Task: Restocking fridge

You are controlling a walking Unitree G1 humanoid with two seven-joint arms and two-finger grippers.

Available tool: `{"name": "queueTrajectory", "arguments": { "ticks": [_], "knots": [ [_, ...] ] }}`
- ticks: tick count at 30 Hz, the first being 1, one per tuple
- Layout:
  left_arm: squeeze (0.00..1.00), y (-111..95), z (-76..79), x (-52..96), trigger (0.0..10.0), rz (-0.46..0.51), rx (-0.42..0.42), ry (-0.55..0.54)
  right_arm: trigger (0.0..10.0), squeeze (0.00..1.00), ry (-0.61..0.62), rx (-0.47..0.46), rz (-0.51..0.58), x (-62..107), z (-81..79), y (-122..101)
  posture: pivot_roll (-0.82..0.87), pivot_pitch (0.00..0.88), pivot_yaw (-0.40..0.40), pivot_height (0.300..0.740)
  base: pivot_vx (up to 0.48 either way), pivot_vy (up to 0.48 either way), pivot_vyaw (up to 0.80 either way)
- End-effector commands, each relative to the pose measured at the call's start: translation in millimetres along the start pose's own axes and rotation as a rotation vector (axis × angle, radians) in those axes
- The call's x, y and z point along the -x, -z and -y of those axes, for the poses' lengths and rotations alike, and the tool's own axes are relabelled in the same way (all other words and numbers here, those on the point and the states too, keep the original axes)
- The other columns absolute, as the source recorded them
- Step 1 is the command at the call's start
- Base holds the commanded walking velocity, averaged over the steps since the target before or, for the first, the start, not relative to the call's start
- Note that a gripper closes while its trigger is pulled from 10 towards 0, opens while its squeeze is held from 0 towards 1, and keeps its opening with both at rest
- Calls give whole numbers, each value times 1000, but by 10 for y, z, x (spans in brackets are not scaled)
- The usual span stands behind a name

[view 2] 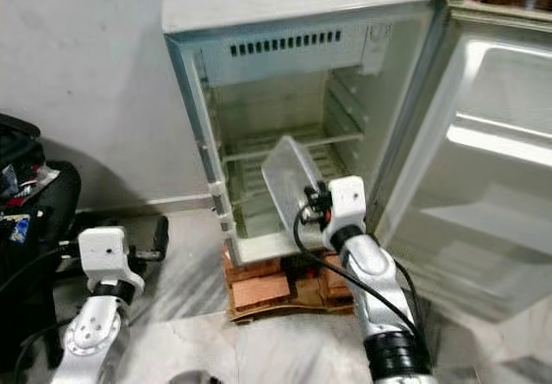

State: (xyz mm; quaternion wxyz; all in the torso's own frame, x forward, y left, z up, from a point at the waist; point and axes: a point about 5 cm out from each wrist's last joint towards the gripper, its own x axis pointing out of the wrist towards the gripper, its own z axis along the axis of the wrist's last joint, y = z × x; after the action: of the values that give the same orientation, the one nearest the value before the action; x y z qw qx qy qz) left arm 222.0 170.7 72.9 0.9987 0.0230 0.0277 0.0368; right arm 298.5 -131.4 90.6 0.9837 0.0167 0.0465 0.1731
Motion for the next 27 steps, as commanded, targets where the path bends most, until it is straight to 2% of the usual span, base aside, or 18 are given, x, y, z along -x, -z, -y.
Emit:
{"name": "queueTrajectory", "arguments": {
  "ticks": [1, 6, 15, 27],
  "knots": [
    [0, 4, -7, 2, 10000, -5, 0, 0, 10000, 0, -12, 10, 8, -2, -21, -15, -44, 49, 30, 740, 0, 0, 0],
    [0, 6, -8, -2, 10000, -7, 7, -3, 10000, 0, -35, 13, 9, 7, -37, -12, -43, 48, 30, 740, 0, 0, 0],
    [0, 3, -9, -8, 10000, -3, 7, -2, 10000, 0, -44, 13, 12, -2, -55, -18, -42, 47, 29, 740, 0, 0, 749],
    [0, 25, 0, -8, 10000, -18, 4, -5, 10000, 0, 9, -7, 10, 55, 32, 13, -45, 48, 30, 740, 0, 0, 0]
  ]
}}
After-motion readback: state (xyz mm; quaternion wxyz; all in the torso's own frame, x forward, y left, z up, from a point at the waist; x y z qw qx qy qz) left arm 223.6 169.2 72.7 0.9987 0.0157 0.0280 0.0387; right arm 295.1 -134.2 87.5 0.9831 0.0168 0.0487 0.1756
